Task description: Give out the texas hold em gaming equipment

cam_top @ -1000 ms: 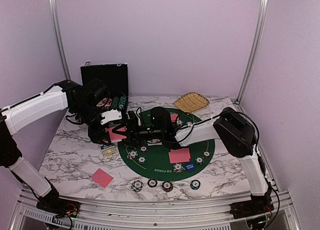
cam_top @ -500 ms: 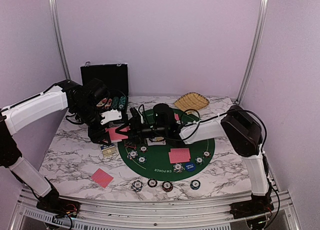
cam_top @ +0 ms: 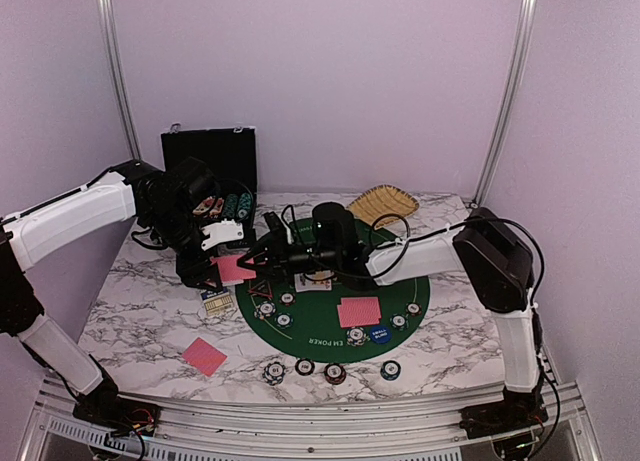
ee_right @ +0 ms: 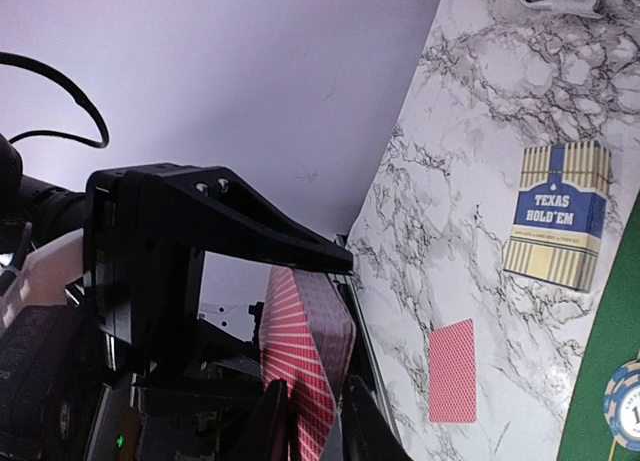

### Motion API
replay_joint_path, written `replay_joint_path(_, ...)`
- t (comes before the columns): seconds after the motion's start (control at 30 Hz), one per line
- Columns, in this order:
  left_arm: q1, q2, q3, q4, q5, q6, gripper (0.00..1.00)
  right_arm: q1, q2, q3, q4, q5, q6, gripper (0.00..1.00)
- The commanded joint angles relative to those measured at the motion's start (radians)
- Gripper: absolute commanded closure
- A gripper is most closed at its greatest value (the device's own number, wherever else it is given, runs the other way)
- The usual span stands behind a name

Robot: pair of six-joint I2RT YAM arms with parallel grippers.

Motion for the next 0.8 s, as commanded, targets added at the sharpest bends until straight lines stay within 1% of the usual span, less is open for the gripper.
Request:
replay_joint_path(0.0,0.003,-0.018,0.011,-0.005,0.011,-0.002,1.0,-0.008,-0.069,-0.005,-0.036,-0.015,-0.037,0.83)
replay_joint_path(0.4,0.003,-0.019,0.013,-0.006,0.007,-0.004,1.0,-0.024,-0.12,-0.039,-0.078,-0.022,-0.064,1.0)
replay_joint_path(0.6,0.003,-0.02,0.012,-0.006,0.003,-0.004,1.0,-0.033,-0.126,-0.062,-0.023,-0.042,-0.019,1.0)
replay_joint_path(0.77,0.003,-0.021,0.013,-0.006,0.001,-0.004,1.0,-0.067,-0.166,-0.096,-0.068,-0.051,-0.048,1.0)
